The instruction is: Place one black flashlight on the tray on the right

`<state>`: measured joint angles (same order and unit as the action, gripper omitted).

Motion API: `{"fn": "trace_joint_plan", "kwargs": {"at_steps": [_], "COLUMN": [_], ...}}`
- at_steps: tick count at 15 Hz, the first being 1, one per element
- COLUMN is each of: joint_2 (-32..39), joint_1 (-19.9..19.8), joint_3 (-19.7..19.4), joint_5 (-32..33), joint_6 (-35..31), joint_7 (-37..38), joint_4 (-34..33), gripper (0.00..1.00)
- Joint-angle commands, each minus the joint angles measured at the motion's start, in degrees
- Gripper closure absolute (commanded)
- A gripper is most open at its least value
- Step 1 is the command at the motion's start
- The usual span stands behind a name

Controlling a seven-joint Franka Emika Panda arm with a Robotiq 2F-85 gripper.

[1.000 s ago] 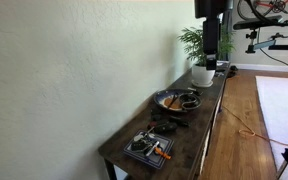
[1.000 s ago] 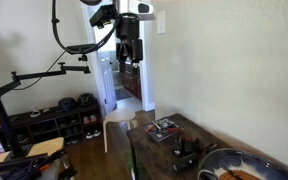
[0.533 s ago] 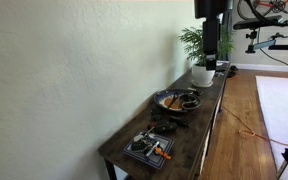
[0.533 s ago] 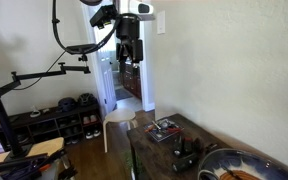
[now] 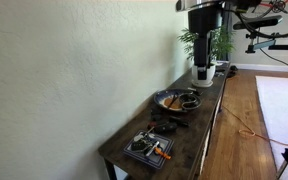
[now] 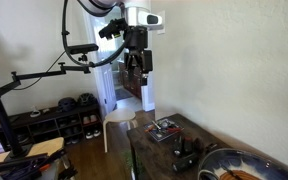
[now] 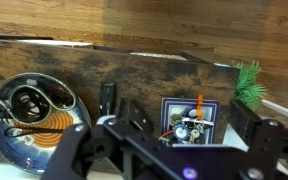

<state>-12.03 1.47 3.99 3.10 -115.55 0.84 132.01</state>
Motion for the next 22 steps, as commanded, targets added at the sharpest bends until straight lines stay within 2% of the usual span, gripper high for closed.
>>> {"fn": "trace_joint_plan", "kwargs": {"at_steps": [1, 4, 6, 7, 14, 22], "joint_2": [2.8, 6.0, 6.9, 7.0, 7.9, 14.9], "joint_1": [-0.7, -1.3, -1.3, -0.9, -1.0, -2.7], "joint_3": [-1.1, -1.9, -2.1, -2.2, -2.3, -4.6], "joint_5": [2.2, 3.1, 3.3, 2.0, 2.1, 3.1], "joint_6": [-5.6, -8.6, -7.1, -6.4, -6.4, -15.7], "joint_7": [1.0, 1.8, 3.1, 0.6, 1.5, 3.6], "joint_4": [1.8, 2.0, 1.8, 0.9, 0.9, 0.7], "gripper": [0.0, 0.0, 0.0, 0.0, 0.0, 0.0]}}
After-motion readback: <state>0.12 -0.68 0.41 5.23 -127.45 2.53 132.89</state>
